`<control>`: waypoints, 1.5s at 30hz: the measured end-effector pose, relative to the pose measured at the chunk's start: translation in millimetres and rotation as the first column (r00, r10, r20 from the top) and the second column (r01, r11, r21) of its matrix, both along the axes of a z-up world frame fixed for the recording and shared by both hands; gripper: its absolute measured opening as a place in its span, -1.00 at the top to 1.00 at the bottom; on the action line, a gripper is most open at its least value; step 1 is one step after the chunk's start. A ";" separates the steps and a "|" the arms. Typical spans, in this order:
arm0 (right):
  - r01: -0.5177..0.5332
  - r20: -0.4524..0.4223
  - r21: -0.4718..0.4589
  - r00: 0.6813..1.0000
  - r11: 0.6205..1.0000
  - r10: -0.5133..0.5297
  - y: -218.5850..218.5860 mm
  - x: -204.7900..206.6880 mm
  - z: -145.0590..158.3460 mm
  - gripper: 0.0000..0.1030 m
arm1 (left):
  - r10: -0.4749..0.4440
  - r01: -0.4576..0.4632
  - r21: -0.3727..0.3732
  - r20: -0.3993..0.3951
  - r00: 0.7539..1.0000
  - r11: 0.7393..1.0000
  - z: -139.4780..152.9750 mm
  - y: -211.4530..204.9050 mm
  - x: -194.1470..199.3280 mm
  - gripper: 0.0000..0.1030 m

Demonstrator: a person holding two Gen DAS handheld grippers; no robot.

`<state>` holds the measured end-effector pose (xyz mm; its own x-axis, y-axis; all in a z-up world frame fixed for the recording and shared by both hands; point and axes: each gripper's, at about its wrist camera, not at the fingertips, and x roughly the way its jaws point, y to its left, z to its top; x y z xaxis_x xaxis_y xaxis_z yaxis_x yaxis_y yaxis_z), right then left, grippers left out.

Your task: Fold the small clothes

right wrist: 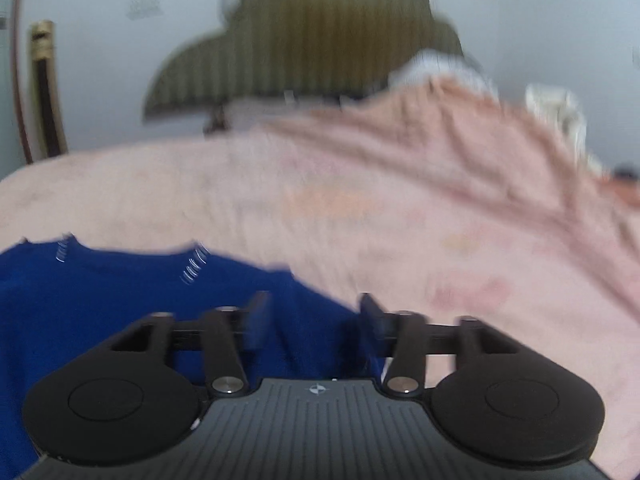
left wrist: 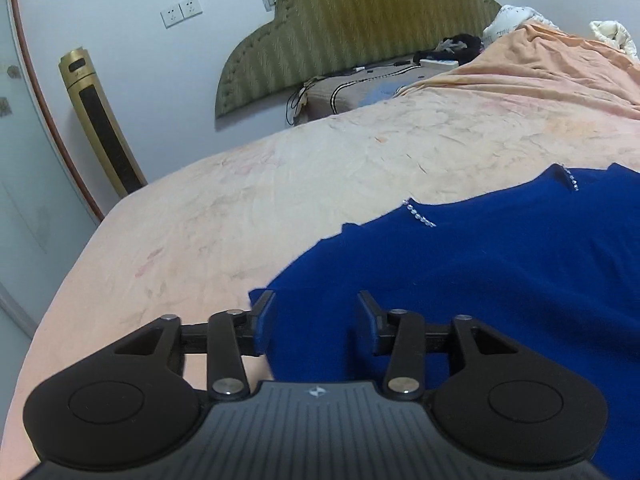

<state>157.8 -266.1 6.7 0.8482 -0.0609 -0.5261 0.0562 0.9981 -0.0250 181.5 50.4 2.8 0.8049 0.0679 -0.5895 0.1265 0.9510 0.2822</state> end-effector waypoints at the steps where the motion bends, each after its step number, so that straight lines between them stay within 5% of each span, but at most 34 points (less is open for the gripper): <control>1: -0.043 0.007 -0.006 0.999 0.999 0.043 7.7 -7.4 3.3 -0.41 | 0.009 -0.009 -0.002 -0.017 1.000 1.000 -2.5 -1.4 0.2 0.11; 6: -0.196 -0.116 0.120 0.971 0.973 0.210 30.3 -19.0 -7.3 -0.73 | 0.087 -0.095 -0.072 -0.108 0.990 0.993 -13.4 -2.9 -0.7 0.07; 8: -0.181 -0.140 0.061 0.972 0.982 0.188 39.5 -18.8 -14.1 -0.96 | 0.104 -0.115 -0.097 -0.112 0.988 0.989 -13.7 -1.7 -4.4 -0.11; 11: -0.088 -0.187 -0.064 0.980 0.994 0.075 43.8 -14.2 -28.0 -0.97 | 0.121 -0.132 -0.115 -0.099 0.988 0.985 -11.0 -0.3 -14.9 -0.31; 15: -0.065 -0.140 0.029 0.988 0.997 0.068 42.0 -36.0 -18.5 -1.00 | 0.125 -0.138 -0.129 -0.106 0.987 0.982 -15.6 -0.4 -21.8 -0.49; 19: -0.073 -0.162 -0.006 0.984 0.997 0.071 55.3 -44.9 -36.9 -1.00 | 0.158 -0.172 -0.164 -0.098 0.983 0.971 -26.1 1.2 -25.6 -0.55; 26: -0.061 -0.095 -0.007 0.994 0.998 0.060 58.5 -55.1 -40.5 -1.00 | 0.201 -0.205 -0.194 -0.041 0.979 0.959 -37.4 10.8 -28.6 -0.98; 32: -0.059 -0.089 -0.007 0.994 0.998 0.058 58.9 -55.9 -41.7 -1.00 | 0.213 -0.221 -0.275 -0.059 0.975 0.936 -40.7 22.1 -28.1 -0.99; 45: -0.058 -0.087 -0.005 0.995 0.998 0.058 58.3 -56.9 -41.4 -1.00 | 0.213 -0.221 -0.293 -0.060 0.975 0.930 -41.4 24.7 -28.5 -1.00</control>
<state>100.9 -207.8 -34.8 0.8015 -0.0170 -0.5977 -0.0046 0.9994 -0.0345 153.0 75.1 -38.6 0.7741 0.0580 -0.6304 -0.0884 0.9959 -0.0170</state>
